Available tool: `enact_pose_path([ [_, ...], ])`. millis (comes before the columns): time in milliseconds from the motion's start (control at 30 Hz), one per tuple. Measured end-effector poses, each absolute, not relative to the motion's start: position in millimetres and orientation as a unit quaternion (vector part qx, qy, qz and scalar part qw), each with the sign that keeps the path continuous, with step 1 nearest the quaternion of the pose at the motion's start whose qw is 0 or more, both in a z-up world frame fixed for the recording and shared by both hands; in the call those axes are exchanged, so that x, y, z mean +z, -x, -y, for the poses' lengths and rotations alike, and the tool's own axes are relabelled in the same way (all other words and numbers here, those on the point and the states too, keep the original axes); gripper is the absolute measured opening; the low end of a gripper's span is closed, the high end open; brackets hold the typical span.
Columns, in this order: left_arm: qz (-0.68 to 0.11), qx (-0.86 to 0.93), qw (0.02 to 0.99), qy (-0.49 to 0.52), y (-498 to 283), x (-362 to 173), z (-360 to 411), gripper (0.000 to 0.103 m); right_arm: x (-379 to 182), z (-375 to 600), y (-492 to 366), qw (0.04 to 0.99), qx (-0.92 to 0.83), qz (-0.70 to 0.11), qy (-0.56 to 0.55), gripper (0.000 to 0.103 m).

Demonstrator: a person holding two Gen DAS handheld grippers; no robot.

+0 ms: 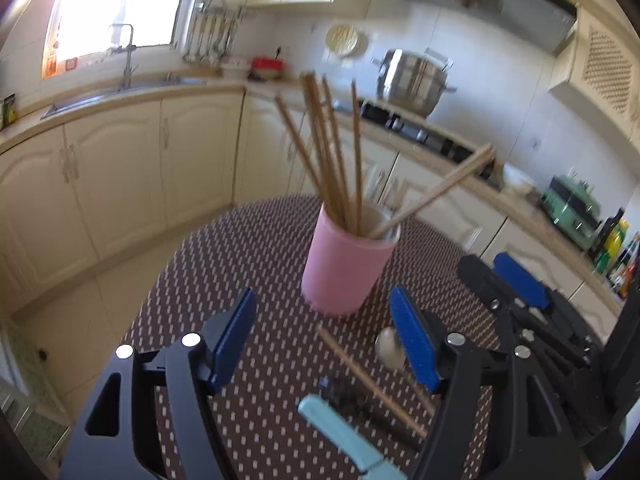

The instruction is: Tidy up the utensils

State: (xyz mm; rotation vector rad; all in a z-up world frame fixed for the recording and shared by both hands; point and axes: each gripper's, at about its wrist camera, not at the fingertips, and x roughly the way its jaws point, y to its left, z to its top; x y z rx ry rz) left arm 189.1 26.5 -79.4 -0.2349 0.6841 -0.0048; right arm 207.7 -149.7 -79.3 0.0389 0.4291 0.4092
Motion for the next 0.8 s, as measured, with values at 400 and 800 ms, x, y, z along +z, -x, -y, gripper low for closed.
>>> enact_pose_path([
  [400, -0.497, 0.006, 0.860, 0.120, -174, -140, -2, 0.068, -127, 174, -188, 0.925, 0.181, -0.332, 0.029, 0.066],
  [800, -0.552, 0.011, 0.830, 0.074, -187, -177, 23, 0.068, -155, 202, -186, 0.904, 0.169, -0.391, 0.041, 0.066],
])
